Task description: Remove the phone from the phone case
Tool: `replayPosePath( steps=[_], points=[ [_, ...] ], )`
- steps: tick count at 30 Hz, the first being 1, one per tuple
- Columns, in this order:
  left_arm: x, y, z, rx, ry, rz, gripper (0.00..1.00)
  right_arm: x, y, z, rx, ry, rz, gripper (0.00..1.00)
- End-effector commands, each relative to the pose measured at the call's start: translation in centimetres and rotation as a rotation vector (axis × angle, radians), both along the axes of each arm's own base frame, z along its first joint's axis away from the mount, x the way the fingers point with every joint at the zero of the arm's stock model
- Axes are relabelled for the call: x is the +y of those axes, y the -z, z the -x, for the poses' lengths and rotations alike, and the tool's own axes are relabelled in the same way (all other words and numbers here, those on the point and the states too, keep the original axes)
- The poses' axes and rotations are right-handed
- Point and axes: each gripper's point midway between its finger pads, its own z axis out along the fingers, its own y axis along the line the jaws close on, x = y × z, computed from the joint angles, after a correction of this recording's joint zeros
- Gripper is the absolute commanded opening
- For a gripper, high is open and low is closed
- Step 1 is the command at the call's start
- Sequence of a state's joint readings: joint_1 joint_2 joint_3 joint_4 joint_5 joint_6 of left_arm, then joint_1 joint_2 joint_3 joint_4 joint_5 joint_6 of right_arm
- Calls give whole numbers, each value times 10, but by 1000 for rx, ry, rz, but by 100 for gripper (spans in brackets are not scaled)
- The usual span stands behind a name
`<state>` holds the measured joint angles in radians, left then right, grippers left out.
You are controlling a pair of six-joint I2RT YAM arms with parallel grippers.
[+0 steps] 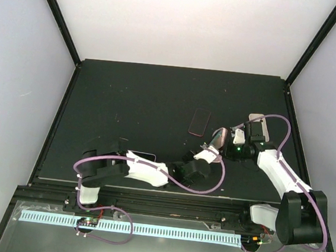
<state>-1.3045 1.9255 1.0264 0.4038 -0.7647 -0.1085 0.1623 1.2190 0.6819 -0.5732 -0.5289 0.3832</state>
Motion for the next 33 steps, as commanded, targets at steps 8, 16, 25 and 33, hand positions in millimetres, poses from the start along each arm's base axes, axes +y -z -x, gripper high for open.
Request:
replayPosePath(
  steps=[8,16,25,33],
  points=[
    [78,-31,-29,-68,-267,74,2,-55,-24,-39,-242,82,300,1],
    [94,-40,-23,-67,-267,145,2,-61,-67,-84,-371,-144,305,1],
    [93,-41,-15,-61,-230,151,2,-83,-53,-106,-249,-202,257,1],
    [90,-41,-10,-58,-201,158,1,-122,-11,-126,-179,-145,261,1]
  ],
)
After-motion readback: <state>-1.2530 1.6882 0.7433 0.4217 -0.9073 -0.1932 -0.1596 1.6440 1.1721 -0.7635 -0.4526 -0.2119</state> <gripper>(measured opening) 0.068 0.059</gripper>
